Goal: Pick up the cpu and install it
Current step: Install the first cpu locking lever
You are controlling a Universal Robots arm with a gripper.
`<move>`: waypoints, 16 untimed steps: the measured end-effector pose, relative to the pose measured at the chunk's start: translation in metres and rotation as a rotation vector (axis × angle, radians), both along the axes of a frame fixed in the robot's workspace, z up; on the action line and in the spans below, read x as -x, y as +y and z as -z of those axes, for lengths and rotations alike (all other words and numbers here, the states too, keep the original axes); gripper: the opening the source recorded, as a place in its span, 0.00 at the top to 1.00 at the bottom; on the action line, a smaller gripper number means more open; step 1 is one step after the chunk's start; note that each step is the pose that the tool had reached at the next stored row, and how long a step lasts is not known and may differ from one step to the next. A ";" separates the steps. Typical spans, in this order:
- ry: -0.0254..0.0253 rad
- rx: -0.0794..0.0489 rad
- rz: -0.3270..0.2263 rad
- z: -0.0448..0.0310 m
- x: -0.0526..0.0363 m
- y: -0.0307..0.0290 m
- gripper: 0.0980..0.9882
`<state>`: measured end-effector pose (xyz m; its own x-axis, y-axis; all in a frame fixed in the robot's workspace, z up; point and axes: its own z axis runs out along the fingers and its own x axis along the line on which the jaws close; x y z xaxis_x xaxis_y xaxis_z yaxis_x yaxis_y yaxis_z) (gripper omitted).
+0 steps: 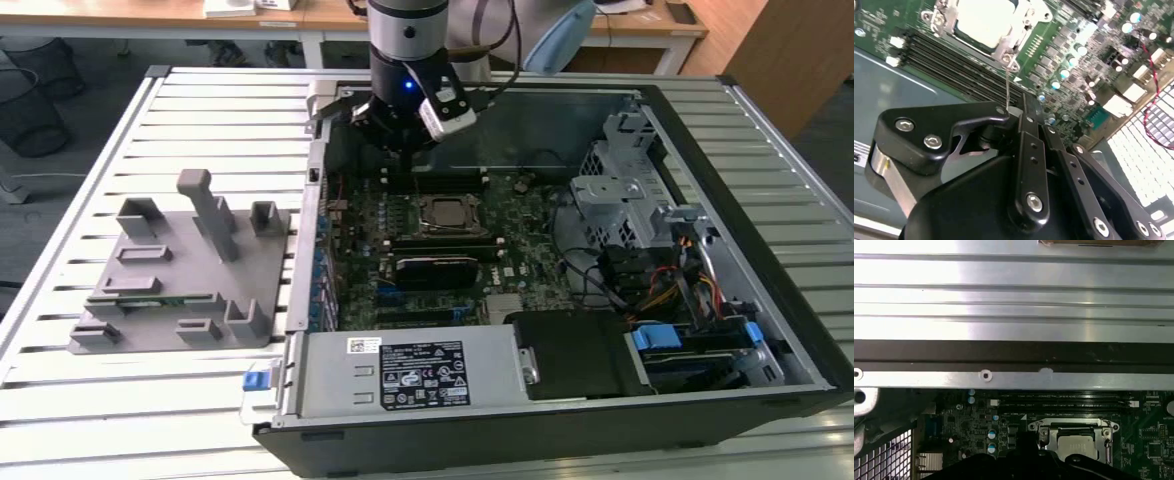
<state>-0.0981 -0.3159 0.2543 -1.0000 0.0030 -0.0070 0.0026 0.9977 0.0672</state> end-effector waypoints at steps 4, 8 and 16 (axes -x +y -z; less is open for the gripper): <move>0.0001 0.000 0.000 0.0000 -0.0091 0.0000 0.99; 0.0002 0.000 0.000 0.0003 -0.0212 0.0001 0.99; 0.0001 -0.020 0.000 0.0027 -0.0253 -0.0020 0.99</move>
